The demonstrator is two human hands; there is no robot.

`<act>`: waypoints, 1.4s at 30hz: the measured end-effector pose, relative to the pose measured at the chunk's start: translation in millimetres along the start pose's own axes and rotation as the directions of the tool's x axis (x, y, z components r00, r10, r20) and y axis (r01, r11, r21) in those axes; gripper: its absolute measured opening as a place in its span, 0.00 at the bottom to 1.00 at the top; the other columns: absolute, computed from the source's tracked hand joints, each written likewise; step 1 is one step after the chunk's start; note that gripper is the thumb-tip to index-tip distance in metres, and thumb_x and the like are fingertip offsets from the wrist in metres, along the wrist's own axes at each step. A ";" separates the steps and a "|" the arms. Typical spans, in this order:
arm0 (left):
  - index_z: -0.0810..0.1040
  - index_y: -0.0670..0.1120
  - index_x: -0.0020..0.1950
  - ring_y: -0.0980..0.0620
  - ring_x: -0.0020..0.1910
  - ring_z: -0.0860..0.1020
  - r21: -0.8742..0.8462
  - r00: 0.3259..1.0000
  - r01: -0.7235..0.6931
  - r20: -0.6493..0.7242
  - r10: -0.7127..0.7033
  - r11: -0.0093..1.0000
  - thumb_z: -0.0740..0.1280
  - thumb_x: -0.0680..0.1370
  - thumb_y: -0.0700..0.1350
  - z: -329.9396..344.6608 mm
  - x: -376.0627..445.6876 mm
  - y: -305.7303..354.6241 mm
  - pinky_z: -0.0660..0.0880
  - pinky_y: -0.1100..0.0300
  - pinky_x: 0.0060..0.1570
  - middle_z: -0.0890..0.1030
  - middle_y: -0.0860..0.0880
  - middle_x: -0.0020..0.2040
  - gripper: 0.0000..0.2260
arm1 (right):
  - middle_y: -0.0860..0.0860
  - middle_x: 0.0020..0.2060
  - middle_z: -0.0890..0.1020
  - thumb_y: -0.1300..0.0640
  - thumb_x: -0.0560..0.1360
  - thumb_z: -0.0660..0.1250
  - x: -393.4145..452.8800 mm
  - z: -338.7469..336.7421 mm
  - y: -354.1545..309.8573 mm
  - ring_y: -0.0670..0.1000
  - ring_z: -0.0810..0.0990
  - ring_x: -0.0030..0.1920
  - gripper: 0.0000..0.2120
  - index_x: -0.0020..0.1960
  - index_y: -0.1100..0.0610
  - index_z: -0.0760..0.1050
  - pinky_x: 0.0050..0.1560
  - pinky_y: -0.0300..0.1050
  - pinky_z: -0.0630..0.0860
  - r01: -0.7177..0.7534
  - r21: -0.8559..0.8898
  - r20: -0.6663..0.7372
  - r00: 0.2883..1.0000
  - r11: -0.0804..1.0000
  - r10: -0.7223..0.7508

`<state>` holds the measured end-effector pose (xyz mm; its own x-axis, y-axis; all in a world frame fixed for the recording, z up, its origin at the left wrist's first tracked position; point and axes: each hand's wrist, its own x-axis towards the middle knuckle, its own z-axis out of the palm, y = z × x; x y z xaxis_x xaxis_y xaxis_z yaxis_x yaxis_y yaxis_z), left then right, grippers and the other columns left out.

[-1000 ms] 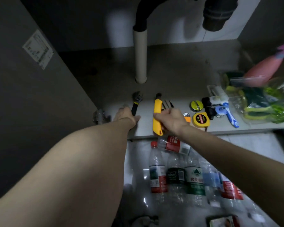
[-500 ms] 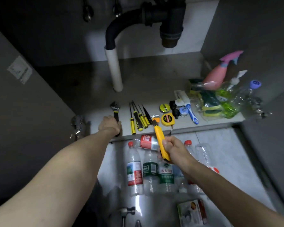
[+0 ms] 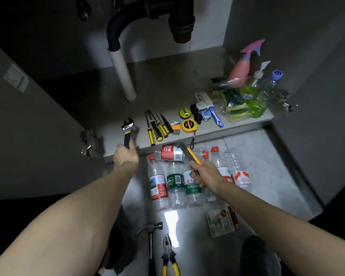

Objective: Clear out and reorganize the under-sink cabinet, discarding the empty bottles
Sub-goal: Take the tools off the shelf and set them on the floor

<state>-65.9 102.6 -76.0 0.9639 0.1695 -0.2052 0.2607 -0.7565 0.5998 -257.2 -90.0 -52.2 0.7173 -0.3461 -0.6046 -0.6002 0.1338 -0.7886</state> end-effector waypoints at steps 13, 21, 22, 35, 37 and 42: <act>0.74 0.42 0.52 0.36 0.53 0.79 -0.062 0.936 0.178 0.320 -0.149 0.982 0.57 0.83 0.56 43.7 -308.2 -131.5 0.73 0.49 0.50 0.81 0.36 0.50 0.17 | 0.46 0.25 0.79 0.46 0.76 0.71 -91.8 20.2 162.2 0.45 0.79 0.30 0.17 0.35 0.54 0.73 0.35 0.40 0.74 -0.145 -0.265 -0.150 0.983 0.953 0.108; 0.72 0.35 0.65 0.37 0.63 0.75 0.234 0.765 0.341 0.494 -0.413 0.910 0.55 0.84 0.52 54.2 -341.5 -157.9 0.71 0.50 0.60 0.78 0.35 0.63 0.21 | 0.53 0.38 0.80 0.48 0.79 0.65 -132.1 4.0 217.3 0.56 0.82 0.42 0.10 0.44 0.53 0.73 0.39 0.44 0.74 -0.311 -0.460 -0.140 0.950 0.832 0.278; 0.71 0.35 0.66 0.37 0.64 0.75 0.261 0.747 0.333 0.513 -0.423 0.906 0.55 0.84 0.51 54.1 -338.3 -158.8 0.71 0.51 0.61 0.77 0.35 0.64 0.21 | 0.52 0.38 0.80 0.48 0.78 0.65 -131.9 -1.4 217.7 0.56 0.82 0.41 0.09 0.44 0.53 0.73 0.39 0.44 0.74 -0.321 -0.468 -0.145 0.947 0.823 0.287; 0.79 0.43 0.61 0.42 0.58 0.78 0.395 0.670 0.219 0.604 -0.432 0.892 0.60 0.80 0.46 53.2 -327.5 -160.2 0.74 0.58 0.50 0.81 0.42 0.59 0.14 | 0.56 0.43 0.80 0.46 0.78 0.67 -123.1 11.6 227.7 0.59 0.83 0.50 0.13 0.41 0.55 0.73 0.47 0.48 0.77 -0.340 -0.520 -0.059 0.930 0.784 0.364; 0.80 0.43 0.60 0.41 0.59 0.78 0.399 0.698 0.217 0.575 -0.427 0.891 0.59 0.80 0.46 49.6 -321.9 -161.8 0.74 0.58 0.52 0.80 0.42 0.60 0.15 | 0.56 0.42 0.80 0.48 0.78 0.67 -120.0 19.5 226.2 0.60 0.83 0.51 0.14 0.38 0.55 0.72 0.46 0.47 0.75 -0.324 -0.537 -0.049 0.934 0.779 0.355; 0.78 0.42 0.60 0.40 0.61 0.77 0.368 0.802 0.245 0.443 -0.400 0.897 0.62 0.77 0.46 37.4 -302.5 -164.0 0.75 0.54 0.58 0.79 0.40 0.61 0.15 | 0.58 0.50 0.84 0.53 0.76 0.70 -113.9 36.5 227.7 0.58 0.82 0.54 0.10 0.50 0.59 0.80 0.53 0.47 0.78 -0.298 -0.590 -0.034 0.938 0.750 0.346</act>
<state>-402.2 151.8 -141.2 0.6452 0.1591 -0.7473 0.4501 -0.8695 0.2035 -462.6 13.8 -167.0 0.4529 -0.3096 -0.8361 -0.8730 -0.3441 -0.3456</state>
